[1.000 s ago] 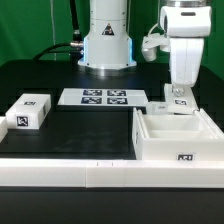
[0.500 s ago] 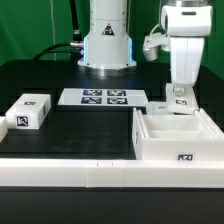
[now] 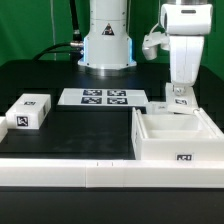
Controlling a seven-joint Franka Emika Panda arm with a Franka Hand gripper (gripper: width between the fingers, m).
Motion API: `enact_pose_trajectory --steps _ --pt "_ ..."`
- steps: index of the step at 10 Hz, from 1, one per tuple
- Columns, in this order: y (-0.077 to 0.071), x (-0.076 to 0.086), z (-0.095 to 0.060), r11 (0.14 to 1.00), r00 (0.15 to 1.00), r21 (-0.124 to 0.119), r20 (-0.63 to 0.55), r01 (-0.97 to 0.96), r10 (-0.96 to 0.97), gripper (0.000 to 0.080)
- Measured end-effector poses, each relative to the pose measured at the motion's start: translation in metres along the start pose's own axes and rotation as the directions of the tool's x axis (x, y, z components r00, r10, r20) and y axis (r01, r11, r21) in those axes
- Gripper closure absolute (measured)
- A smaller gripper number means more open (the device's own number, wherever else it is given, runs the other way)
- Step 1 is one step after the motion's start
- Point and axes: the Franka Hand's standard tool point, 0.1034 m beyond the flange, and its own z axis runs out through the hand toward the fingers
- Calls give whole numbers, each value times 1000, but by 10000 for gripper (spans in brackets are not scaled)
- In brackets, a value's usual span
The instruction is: Assemble cabinet
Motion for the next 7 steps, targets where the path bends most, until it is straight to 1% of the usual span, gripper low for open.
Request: enact_pose_trajectory --steps 6,7 --pt "-1 -1 2 1000 1000 7 2 0 0 729" --pt "0 -3 4 998 998 10 2 62 -62 729"
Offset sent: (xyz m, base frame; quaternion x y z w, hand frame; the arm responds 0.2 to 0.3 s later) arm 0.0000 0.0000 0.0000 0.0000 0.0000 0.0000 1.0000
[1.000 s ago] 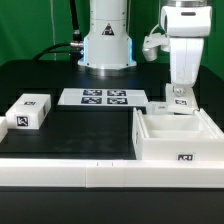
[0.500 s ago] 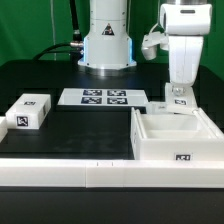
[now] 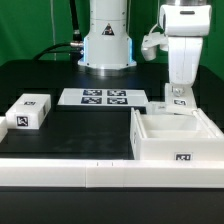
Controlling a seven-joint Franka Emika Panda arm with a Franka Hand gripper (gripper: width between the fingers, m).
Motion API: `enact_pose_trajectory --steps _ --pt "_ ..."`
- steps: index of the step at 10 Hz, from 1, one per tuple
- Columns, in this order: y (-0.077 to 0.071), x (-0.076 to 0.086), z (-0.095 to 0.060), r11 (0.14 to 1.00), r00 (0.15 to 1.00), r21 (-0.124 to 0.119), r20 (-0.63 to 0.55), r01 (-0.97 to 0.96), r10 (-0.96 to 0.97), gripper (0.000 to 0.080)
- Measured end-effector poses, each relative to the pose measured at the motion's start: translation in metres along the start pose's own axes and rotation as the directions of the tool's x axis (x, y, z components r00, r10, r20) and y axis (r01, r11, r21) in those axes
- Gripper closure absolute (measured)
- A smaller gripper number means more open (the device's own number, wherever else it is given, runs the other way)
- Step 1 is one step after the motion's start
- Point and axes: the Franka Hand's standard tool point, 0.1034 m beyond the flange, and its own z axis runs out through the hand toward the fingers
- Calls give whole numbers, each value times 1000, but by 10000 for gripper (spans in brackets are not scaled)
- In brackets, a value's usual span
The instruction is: Assemble cabinet
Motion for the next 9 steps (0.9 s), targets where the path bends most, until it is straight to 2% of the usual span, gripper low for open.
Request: enact_pose_trajectory --steps 3,8,9 --pt "12 2 0 1000 999 -4 -6 31 -31 729" --pt "12 2 0 1000 1000 -4 -7 25 -25 729" --pt "19 4 2 1000 1000 -9 -14 1 -1 729"
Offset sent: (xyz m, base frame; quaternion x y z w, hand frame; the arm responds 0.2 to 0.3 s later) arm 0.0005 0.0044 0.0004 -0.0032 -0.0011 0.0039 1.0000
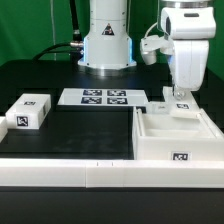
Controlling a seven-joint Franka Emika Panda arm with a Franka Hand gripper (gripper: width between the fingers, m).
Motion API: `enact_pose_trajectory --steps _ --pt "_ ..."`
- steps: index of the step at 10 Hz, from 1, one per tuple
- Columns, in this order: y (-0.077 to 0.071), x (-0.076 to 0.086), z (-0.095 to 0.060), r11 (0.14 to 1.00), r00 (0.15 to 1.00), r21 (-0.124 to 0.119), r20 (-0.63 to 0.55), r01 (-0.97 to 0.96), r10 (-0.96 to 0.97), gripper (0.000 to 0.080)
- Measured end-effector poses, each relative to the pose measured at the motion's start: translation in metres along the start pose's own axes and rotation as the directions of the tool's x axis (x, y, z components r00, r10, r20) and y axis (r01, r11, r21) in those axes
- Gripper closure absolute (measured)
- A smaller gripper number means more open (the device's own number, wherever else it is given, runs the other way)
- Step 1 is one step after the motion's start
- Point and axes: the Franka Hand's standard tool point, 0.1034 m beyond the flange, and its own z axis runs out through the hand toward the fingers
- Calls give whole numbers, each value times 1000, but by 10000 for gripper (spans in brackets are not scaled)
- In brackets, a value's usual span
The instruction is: Assemble cabinet
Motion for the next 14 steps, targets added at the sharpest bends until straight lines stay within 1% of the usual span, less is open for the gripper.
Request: enact_pose_trajectory --steps 1,3,4,8,9,11,12,13,14 --pt "11 2 0 1000 1000 -8 -7 -6 6 729" --pt "29 0 -1 1000 1000 -23 -15 -16 16 729" --pt "35 1 -1 999 1000 -27 -18 -19 18 729" --pt "34 0 -1 999 1000 -27 -19 -20 19 729" --pt "39 -1 -1 999 999 -36 -23 -25 24 729" --pt "60 -3 -3 998 999 -54 -35 -36 35 729" --pt "62 -1 -3 998 999 -59 -38 -38 36 729" --pt "67 -1 -2 997 998 -73 -46 -37 33 729" --pt "79 -1 -4 995 998 -90 -56 -34 29 729"
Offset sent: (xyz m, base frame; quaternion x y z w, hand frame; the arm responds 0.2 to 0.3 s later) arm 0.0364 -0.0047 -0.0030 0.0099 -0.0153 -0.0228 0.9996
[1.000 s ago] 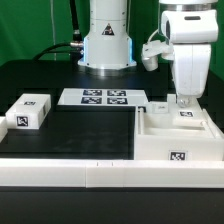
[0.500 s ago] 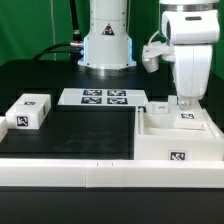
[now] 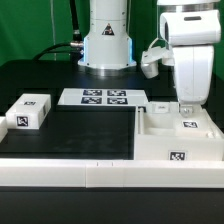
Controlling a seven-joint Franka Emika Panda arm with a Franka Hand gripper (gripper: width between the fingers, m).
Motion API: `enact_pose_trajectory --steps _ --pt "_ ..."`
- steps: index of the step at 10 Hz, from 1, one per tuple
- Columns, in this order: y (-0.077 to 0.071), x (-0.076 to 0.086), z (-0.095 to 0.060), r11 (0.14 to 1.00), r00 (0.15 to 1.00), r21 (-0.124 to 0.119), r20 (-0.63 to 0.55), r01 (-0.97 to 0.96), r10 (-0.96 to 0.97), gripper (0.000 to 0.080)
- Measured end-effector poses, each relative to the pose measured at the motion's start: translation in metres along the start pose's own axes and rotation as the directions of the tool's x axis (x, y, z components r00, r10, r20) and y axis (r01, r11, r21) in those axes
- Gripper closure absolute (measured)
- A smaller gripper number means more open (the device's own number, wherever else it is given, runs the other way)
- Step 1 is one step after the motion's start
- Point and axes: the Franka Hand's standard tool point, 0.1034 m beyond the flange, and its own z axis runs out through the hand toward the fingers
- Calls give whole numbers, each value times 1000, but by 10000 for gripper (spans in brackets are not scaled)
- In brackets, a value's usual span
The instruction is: Assemble cabinet
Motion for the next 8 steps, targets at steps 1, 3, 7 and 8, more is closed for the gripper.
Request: enact_pose_trajectory --steps 1,3,7,8 --pt "5 0 0 1000 1000 -5 -3 -4 4 729" --pt "18 -1 0 1000 1000 -3 -5 7 -7 729" --pt "19 -1 1 999 1000 39 8 26 -26 729" --pt "19 -1 1 999 1000 39 8 26 -26 726"
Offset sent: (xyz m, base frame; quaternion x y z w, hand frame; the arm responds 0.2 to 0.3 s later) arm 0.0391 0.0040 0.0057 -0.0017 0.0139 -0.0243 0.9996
